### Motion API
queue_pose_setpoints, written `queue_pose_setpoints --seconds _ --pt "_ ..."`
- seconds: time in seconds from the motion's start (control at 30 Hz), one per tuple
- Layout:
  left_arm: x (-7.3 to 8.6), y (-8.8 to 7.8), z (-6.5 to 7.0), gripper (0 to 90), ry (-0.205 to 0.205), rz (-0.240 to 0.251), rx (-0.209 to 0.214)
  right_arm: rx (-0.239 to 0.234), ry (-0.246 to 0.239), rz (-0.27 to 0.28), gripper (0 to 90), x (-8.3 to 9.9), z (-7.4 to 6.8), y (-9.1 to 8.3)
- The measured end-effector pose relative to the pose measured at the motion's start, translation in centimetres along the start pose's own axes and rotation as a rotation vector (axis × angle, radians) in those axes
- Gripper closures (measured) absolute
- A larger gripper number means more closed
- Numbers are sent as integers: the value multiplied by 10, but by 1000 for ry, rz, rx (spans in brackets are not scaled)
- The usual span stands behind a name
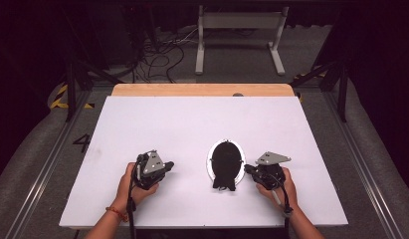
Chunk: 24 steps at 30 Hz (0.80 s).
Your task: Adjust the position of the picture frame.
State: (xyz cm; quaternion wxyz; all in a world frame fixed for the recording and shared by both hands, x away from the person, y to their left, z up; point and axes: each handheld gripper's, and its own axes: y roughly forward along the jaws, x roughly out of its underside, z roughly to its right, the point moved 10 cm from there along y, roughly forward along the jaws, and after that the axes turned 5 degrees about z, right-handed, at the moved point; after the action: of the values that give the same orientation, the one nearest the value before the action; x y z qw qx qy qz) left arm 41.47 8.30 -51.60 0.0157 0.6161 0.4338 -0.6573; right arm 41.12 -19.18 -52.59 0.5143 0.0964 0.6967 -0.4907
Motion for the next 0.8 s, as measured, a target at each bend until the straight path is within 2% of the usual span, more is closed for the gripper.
queue_pose_setpoints --seconds 0.17,0.27,0.33,0.4,0.6,0.67,0.73,0.8 --pt "-8 5 2 900 9 14 8 5 -16 -6 900 -3 -1 4" --pt "-7 5 2 900 0 16 14 28 5 -9 900 -5 2 7" --pt "-7 6 2 900 -12 13 24 19 10 -10 900 -7 4 8" --pt "-7 8 1 900 -4 6 24 13 29 -4 900 -8 6 10" --pt "-17 16 3 900 -8 22 53 50 21 1 900 -12 12 16" --pt "-20 16 3 900 -12 30 56 47 26 0 900 -13 14 18" --pt "-23 19 5 900 -6 33 59 34 53 4 900 -14 15 19" --pt "-24 23 7 900 -7 26 67 42 39 3 900 -14 14 19"
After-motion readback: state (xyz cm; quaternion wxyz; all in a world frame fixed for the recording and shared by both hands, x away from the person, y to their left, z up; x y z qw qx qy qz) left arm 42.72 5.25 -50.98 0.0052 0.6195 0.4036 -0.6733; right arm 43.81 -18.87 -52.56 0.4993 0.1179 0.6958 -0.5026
